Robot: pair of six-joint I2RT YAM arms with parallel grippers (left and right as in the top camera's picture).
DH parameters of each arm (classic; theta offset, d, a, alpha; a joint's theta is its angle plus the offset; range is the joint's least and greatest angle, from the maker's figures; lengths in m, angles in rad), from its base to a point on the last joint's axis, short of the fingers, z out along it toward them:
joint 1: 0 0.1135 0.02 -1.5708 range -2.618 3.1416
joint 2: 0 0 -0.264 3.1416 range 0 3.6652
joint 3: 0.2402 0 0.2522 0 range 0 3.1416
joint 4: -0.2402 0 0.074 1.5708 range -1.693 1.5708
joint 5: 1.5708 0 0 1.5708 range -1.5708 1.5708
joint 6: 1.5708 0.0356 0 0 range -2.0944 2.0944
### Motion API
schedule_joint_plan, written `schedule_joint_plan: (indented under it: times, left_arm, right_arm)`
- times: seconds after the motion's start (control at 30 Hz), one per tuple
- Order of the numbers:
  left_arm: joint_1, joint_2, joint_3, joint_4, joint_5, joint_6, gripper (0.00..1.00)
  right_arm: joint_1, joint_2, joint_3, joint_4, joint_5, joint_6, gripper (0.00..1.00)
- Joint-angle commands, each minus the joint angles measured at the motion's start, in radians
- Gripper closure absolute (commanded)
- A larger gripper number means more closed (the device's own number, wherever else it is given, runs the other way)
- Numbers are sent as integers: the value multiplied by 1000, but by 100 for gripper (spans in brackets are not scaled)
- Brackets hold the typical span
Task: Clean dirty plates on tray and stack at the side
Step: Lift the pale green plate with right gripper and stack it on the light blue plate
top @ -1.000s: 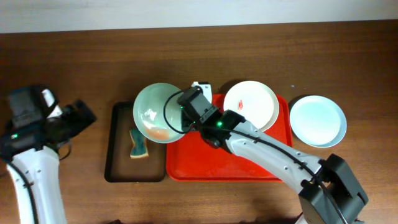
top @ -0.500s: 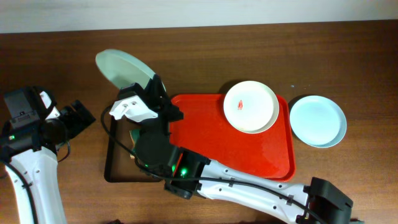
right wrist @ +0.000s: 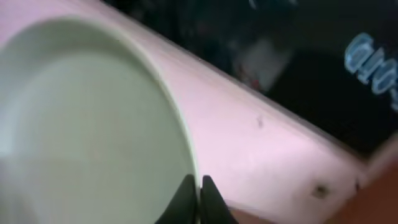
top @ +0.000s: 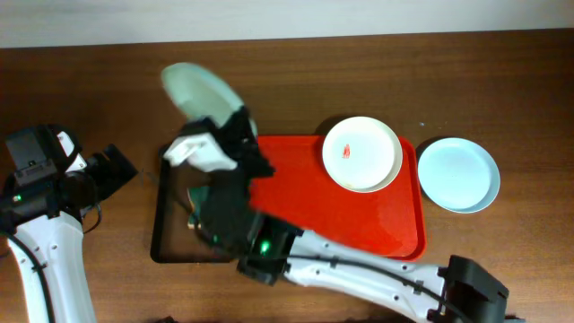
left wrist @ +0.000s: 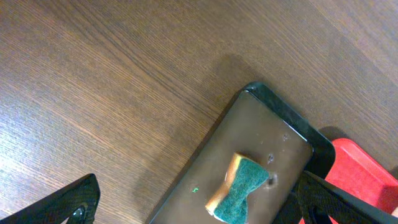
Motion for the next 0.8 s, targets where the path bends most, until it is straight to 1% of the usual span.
schedule_joint_plan:
  times: [0.0,0.03,0.07,0.1,0.13,0.17,0.23,0.3,0.33,0.37,0.43,0.5,0.53,0.6,0.67,0.77]
  left_arm:
    - [4,-17,18,2,7,-6,1]
    - [4,-17,18,2,7,-6,1]
    - [4,-17,18,2,7,-6,1]
    - [4,-17,18,2,7,-6,1]
    - [4,-17,18,2,7,-6,1]
    - [4,-17,18,2,7,-6,1]
    - [4,-17,18,2,7,-6,1]
    - [4,-17,18,2,7,-6,1]
    - [4,-17,18,2,7,-6,1]
    - [4,-17,18,2,7,-6,1]
    - [4,-17,18,2,7,-6,1]
    - [4,-17,18,2,7,-6,1]
    - [4,-17,18,2,7,-6,1]
    - [4,-17,18,2,7,-6,1]
    - [4,-17,18,2,7,-6,1]
    - [4,-17,18,2,7,-6,1]
  right_arm:
    - [-63,-8,10,-637,-82,803,96]
    - [-90,-8,10,-832,-246,1015,96]
    - [-135,-8,10,-965,-417,1195,96]
    - [-171,-8,10,-1005,-525,1258,96]
    - [-238,-18,10,-1028,-713,1267,96]
    - [-288,-55,10,-1056,-786,1268,96]
    - [-382,-162,10,-1109,-825,1268,96]
    - [-539,-312,10,-1242,-860,1268,96]
    - [-616,-357,10,-1307,-866,1279,96]
    - [-788,-421,10,-1424,-870,1281,96]
    - [-1023,-447,10,-1530,-927,1281,96]
    - [-1323,-420,10,-1619,-1014,1281,96]
    - [-1438,-391,10,-1653,-1048,1280,96]
    - [-1614,-286,-13,-1717,-1069,1281,96]
    - [-1673,-196,-77,-1703,-1080,1281,96]
    - [-1684,-56,-136,-1639,-1152,1280,96]
